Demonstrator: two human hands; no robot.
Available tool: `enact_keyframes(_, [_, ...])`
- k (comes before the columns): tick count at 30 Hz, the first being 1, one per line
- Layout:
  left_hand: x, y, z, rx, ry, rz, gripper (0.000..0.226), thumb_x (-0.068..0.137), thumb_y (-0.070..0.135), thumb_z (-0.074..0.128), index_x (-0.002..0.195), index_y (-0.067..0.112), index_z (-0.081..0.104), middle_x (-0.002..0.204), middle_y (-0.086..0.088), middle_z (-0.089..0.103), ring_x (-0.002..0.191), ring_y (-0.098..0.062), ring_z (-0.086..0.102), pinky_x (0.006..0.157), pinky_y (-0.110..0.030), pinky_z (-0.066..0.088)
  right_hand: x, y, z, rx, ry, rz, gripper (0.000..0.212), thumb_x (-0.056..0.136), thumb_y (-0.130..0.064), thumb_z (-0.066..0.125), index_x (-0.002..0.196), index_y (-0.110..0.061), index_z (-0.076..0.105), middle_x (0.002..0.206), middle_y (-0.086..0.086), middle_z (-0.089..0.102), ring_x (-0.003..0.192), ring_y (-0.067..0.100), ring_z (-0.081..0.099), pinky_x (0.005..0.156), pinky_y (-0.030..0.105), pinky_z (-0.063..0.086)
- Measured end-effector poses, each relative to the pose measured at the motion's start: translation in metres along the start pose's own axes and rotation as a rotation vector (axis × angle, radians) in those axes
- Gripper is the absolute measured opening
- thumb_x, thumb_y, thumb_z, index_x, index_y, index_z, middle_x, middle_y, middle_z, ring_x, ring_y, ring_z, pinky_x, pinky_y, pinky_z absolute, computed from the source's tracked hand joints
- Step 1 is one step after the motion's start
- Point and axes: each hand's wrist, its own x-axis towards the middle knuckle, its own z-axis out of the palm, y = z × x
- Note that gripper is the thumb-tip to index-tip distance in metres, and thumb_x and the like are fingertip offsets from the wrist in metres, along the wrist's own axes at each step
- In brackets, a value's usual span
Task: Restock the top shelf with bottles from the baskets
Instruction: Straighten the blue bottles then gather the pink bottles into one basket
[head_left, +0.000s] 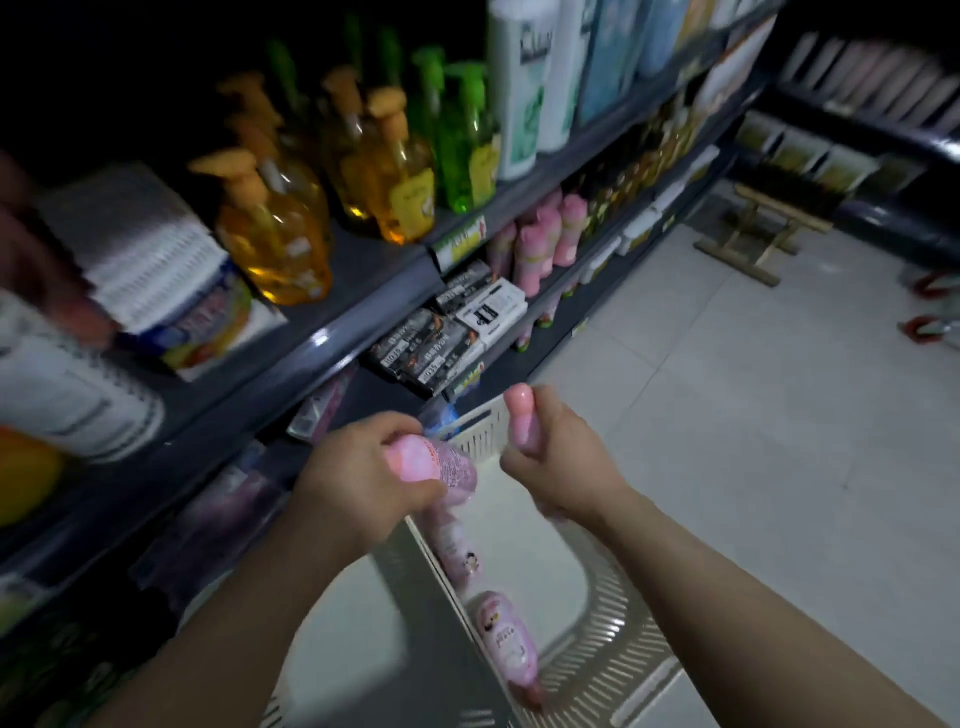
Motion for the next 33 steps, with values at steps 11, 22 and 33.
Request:
enact_keyframes(11, [-0.12, 0.011, -0.166, -0.163, -0.036, 0.112, 0.046, 0.088, 0.012, 0.067, 0.13, 0.021, 0.051, 0.068, -0.011, 0.07, 0.047, -0.012, 0.061, 0.051, -0.025, 0.052, -0.09, -0.192, -0.068, 0.019, 0.199, -0.282, 0.026, 0.076, -0.032, 0.064, 0.079, -0.026, 0.04, 0.07, -0.006, 0.052, 0.061, 0.013, 0.049, 0.053, 0.03, 0.036])
enact_keyframes(22, [-0.303, -0.047, -0.343, -0.064, 0.234, 0.289, 0.021, 0.087, 0.021, 0.066, 0.091, 0.016, 0.047, 0.064, -0.006, 0.068, 0.048, -0.01, 0.06, 0.049, -0.024, 0.049, -0.237, -0.376, -0.047, 0.035, 0.137, -0.616, 0.04, 0.069, -0.037, 0.081, 0.103, -0.032, 0.062, 0.088, -0.014, 0.066, 0.081, 0.0, 0.06, 0.069, 0.018, 0.047])
enact_keyframes(33, [-0.422, -0.105, -0.476, 0.088, 0.702, 0.245, 0.028, 0.08, 0.04, 0.071, 0.081, 0.017, 0.056, 0.072, 0.005, 0.057, 0.061, -0.01, 0.049, 0.054, -0.025, 0.035, -0.306, -0.552, 0.001, 0.053, -0.005, -0.903, 0.047, 0.063, -0.031, 0.086, 0.105, -0.024, 0.066, 0.09, -0.008, 0.07, 0.083, 0.007, 0.064, 0.073, 0.026, 0.053])
